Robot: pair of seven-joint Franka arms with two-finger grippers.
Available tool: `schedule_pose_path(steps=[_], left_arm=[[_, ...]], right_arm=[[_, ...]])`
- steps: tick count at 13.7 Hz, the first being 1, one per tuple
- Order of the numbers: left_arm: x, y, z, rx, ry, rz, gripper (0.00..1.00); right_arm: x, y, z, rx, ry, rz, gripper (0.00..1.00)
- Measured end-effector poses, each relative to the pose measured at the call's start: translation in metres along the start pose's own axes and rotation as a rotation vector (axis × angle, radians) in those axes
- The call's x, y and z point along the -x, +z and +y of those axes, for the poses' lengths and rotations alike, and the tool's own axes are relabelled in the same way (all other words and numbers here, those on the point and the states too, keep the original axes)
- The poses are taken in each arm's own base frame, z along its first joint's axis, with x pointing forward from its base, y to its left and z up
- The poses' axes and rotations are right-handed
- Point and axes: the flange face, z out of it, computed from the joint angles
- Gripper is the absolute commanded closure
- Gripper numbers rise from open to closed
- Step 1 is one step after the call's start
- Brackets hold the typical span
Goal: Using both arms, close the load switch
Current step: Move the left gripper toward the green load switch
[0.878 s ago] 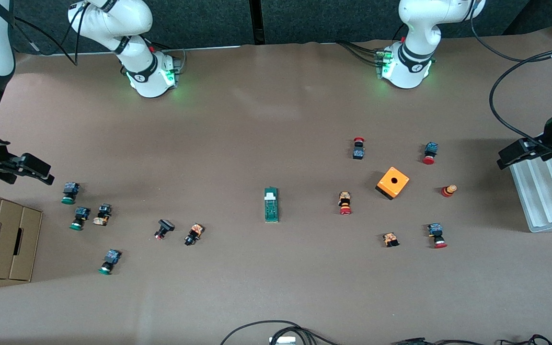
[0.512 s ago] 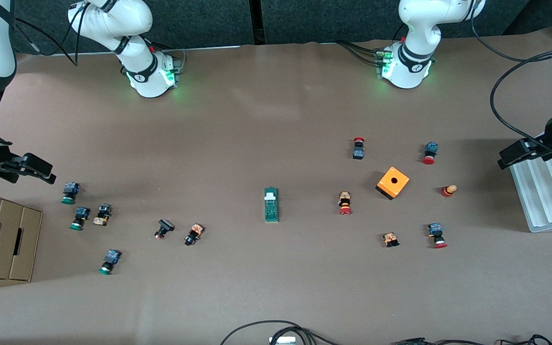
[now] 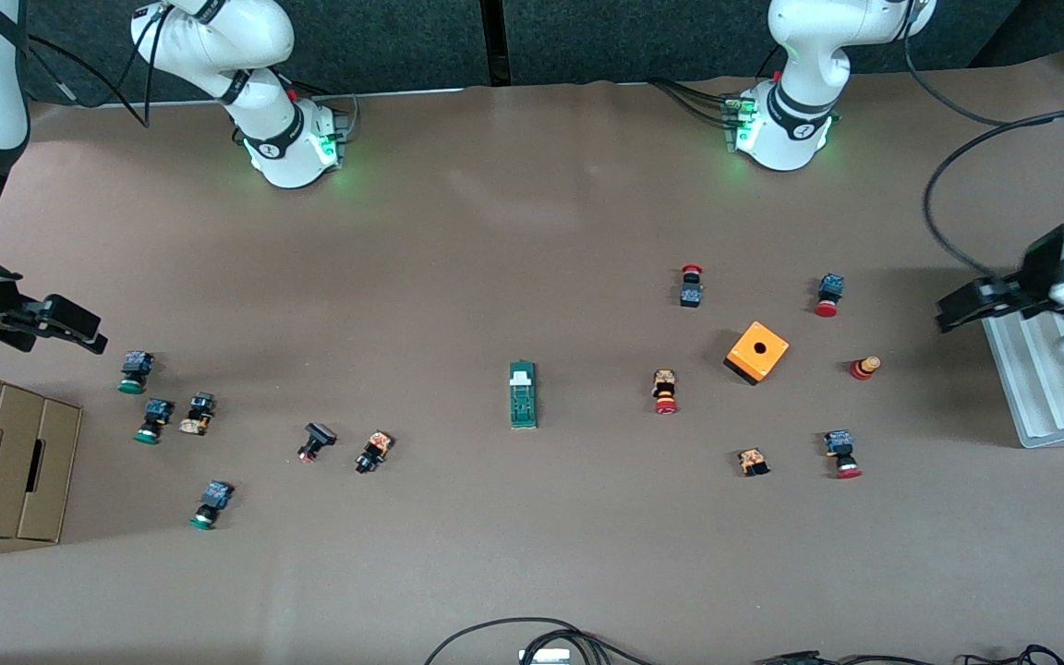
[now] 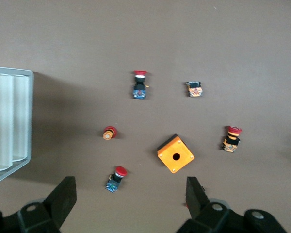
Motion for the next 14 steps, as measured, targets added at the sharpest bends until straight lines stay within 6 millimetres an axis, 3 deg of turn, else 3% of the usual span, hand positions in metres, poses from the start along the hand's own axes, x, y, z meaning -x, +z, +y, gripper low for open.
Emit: schedule_pose_path(steps=[4, 10, 14], left_arm=[[0.004, 0.021, 0.06, -0.009, 0.095, -0.031, 0.0], [0.005, 0.047, 0.102, -0.057, 0.172, -0.043, 0.0], [0.028, 0.036, 0.176, -0.058, 0.301, 0.05, 0.0]], right_arm=[[0.0, 0.001, 0.004, 0.001, 0.006, -0.002, 0.01], [-0.002, 0.006, 0.008, 0.003, 0.014, -0.014, 0.01], [-0.001, 0.007, 0.004, 0.002, 0.007, -0.019, 0.01]])
